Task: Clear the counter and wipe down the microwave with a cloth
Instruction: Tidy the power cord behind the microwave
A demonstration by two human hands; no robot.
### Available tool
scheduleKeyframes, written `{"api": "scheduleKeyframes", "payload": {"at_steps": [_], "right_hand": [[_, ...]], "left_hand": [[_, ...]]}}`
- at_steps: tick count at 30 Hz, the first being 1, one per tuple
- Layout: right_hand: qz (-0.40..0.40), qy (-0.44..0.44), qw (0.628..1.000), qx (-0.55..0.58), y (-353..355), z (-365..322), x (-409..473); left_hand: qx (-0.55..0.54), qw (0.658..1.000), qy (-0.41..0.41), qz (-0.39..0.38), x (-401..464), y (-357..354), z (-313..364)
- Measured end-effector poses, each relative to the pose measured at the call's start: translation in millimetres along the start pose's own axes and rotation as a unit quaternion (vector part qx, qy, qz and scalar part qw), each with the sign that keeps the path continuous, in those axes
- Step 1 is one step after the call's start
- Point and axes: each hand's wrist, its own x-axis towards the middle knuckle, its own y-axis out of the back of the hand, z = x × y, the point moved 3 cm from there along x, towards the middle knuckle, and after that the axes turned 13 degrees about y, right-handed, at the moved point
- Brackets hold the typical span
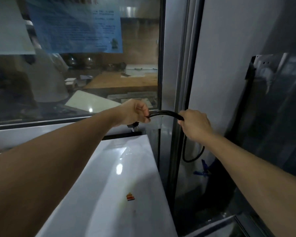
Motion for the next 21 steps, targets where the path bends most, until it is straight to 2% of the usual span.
{"api": "scheduleKeyframes", "payload": {"at_steps": [4,7,10,13,15,17,21], "right_hand": [[-0.028,0.004,0.996,0.080,-20,7,2],[-0.051,0.035,0.993,0.100,-32,8,8],[-0.050,0.030,0.992,0.113,-45,12,12],[-0.016,0.045,0.992,0.119,-55,11,13],[-0.001,0.035,0.986,0.162,-59,14,15],[-0.005,0.012,0.979,0.201,-64,20,18],[-0.006,-0.001,0.978,0.207,-71,26,19]], "left_hand": [[0.011,0.998,0.009,0.062,6,-5,-1],[0.021,0.995,0.016,0.096,9,-10,1],[0.035,0.992,0.017,0.118,13,-14,0],[0.049,0.990,0.021,0.128,15,-18,1],[0.061,0.990,0.023,0.123,17,-17,2],[0.076,0.991,0.021,0.112,18,-15,3],[0.086,0.990,0.038,0.109,17,-11,1]]}}
